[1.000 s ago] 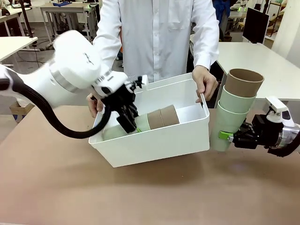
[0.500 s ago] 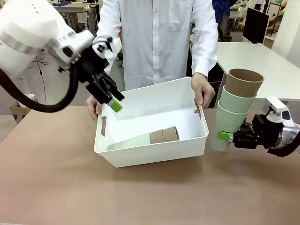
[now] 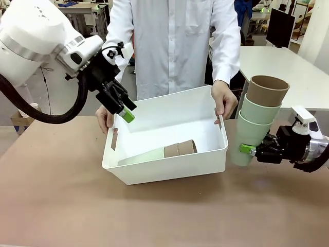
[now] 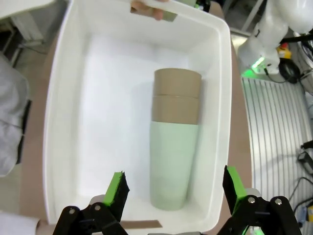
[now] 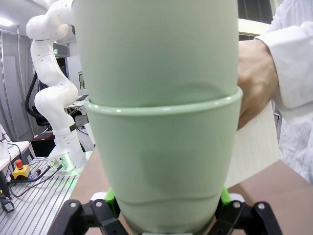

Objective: Stack the cups and store them in the basket.
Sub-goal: Place the stack of Reusable plastic cups into the Pantry Basket.

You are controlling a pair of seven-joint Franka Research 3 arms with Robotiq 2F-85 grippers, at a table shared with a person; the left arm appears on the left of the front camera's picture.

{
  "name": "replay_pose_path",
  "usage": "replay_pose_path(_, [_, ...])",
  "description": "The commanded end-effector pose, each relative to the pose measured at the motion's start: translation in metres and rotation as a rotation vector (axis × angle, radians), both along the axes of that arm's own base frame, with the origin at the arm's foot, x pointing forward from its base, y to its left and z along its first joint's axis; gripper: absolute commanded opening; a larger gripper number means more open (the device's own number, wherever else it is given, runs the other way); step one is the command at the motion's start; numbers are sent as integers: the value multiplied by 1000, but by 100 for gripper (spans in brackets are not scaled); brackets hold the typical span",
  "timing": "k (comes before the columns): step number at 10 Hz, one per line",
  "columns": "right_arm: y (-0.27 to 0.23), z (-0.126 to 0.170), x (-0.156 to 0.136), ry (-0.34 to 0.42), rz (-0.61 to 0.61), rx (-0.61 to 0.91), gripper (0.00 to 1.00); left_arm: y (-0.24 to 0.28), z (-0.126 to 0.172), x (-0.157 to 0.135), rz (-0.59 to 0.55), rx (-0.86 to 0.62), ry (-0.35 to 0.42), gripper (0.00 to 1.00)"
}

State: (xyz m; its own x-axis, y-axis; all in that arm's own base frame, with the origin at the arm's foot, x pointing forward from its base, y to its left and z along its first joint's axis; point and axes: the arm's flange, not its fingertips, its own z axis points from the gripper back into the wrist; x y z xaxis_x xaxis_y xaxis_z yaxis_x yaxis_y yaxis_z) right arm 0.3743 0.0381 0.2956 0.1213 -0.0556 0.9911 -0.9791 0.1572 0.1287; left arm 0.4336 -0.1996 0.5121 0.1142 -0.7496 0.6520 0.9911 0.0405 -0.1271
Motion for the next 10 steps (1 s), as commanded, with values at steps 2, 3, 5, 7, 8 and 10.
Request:
replay_pose_path(2, [0,5,1,-14,-4,2,85,92,23,-19,48,-107,-104,100])
replay_pose_path(3, [0,5,1,-14,-4,2,85,130,23,-25,60,-163,-120,100])
replay_pose_path(5, [0,5,1,-14,-4,2,85,201,9,-37,68,-214,-163,100])
replay_pose_path(7, [0,5,1,-14,-4,2,85,259,-9,-53,102,-342,-208,100])
replay_pose_path(8, [0,5,1,-14,-4,2,85,274,-13,-61,100,-385,-235,100])
replay_pose_path(10, [0,5,1,-14,-4,2,85,276,-10,-60,124,-316,-211,100])
